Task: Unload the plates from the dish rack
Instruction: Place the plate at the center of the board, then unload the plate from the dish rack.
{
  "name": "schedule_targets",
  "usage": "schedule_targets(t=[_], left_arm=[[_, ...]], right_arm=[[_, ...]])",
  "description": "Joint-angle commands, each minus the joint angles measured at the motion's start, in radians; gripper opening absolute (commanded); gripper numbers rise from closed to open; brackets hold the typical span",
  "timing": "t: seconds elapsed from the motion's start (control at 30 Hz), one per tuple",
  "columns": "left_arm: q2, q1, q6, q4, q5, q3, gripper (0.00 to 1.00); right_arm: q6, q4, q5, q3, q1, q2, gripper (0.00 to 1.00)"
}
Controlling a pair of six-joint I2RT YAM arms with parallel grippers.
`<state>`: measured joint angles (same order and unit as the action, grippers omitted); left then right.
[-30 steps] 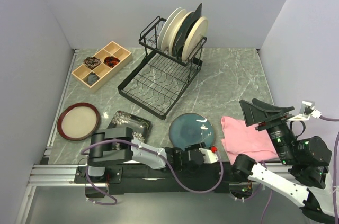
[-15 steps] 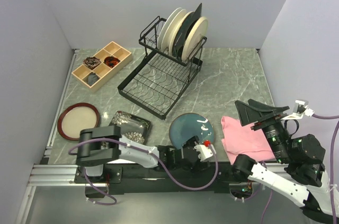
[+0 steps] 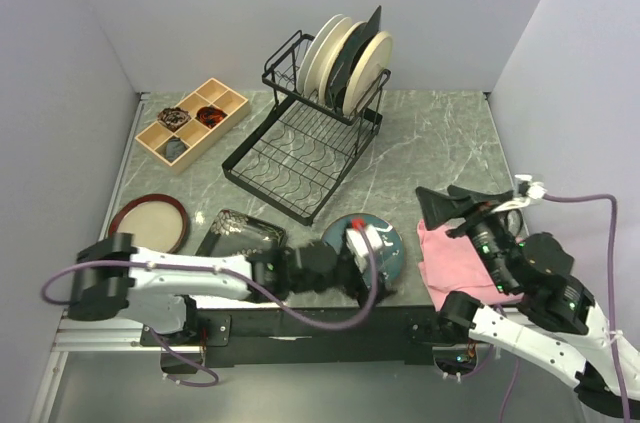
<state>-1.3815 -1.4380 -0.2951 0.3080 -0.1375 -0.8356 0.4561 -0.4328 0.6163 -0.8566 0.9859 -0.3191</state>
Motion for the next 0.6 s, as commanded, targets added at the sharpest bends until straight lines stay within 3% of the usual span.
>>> schedule_targets(t=[0.0,0.13,0.27,0.37,0.4,0.57], left_arm=[[0.156,0.157,-0.082,-0.067,0.094,-0.039,1.0],[0.324,0.263,-0.064,-0.174,0.038,-0.104,0.98],[0.355,0.407,-0.041,-0.305,0.013,-0.244,0.95],[0.319,0.591,-0.047,-0.391,0.116,-0.362,0.95],[0.294,0.701,-0.056,-0.397,0.159,-0.387,0.95],[0.205,0.999,-0.147,-0.35,0.458,-0.534,0.84]], right_arm=[[-0.002,-0.012,-0.012,0.013,0.005,-0.084,1.0],[-0.002,0.014,-0.107,0.04,0.003,-0.15,1.0],[-0.002,0.118,-0.191,0.108,0.003,-0.192,1.0],[-0.007,0.176,-0.268,0.136,0.004,-0.225,0.99],[-0.01,0.189,-0.288,0.14,0.002,-0.23,0.99],[-0.023,0.244,-0.349,0.177,0.003,-0.232,0.98]])
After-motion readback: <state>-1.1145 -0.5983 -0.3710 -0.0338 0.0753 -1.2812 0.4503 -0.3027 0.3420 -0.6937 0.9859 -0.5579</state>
